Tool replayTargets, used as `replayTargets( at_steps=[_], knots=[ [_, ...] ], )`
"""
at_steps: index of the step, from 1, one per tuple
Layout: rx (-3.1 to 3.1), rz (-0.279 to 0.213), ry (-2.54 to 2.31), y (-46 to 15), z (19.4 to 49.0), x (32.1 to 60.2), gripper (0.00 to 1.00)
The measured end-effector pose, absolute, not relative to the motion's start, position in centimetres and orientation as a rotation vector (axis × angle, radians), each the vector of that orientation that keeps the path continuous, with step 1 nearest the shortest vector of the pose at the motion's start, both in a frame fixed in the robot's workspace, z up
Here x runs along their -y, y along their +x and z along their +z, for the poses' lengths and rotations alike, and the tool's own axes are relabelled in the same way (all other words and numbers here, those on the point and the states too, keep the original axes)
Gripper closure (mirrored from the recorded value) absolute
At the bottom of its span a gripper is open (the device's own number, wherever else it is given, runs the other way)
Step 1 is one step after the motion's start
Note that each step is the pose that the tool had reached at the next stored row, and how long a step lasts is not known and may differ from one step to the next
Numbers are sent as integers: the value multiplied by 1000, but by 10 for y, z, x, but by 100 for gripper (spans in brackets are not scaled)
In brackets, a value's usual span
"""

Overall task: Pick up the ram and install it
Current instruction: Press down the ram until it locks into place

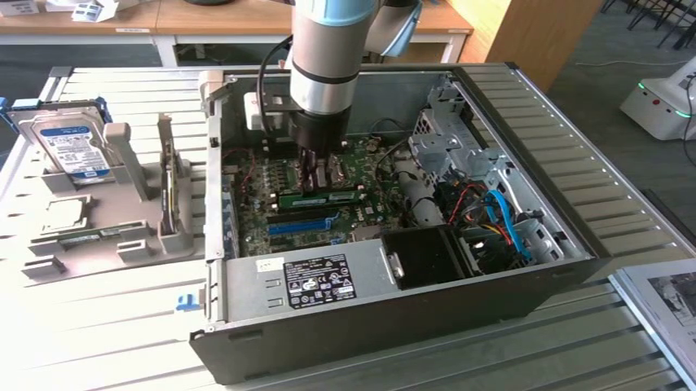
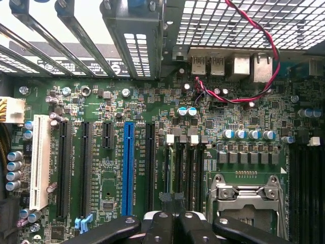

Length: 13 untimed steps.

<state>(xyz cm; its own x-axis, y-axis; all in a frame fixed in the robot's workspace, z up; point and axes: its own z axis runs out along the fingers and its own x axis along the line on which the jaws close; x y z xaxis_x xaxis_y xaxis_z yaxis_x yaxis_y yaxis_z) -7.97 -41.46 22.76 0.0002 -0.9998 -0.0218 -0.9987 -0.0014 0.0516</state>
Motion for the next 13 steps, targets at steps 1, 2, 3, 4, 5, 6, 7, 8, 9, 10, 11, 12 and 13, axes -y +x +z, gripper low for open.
replayTargets(
  at_steps=[1,2,3,4,5,6,7,8,9,10,11,12,13],
  knots=[
    [2205,-81,2207,-80,227,415,90],
    [2205,-82,2207,-80,227,415,90],
    [2205,-82,2207,-80,227,415,90],
    [2205,-81,2207,-80,227,415,90],
    [2205,-82,2207,-80,227,415,90],
    [2205,-81,2207,-80,227,415,90],
    [2205,-82,2207,-80,227,415,90],
    [2205,-82,2207,-80,227,415,90],
    [2205,-82,2207,-80,227,415,90],
    [2205,-82,2207,-80,227,415,90],
    [2205,-82,2207,-80,227,415,90],
    [2205,-82,2207,-80,227,415,90],
    [2205,-82,2207,-80,227,415,90]
  ],
)
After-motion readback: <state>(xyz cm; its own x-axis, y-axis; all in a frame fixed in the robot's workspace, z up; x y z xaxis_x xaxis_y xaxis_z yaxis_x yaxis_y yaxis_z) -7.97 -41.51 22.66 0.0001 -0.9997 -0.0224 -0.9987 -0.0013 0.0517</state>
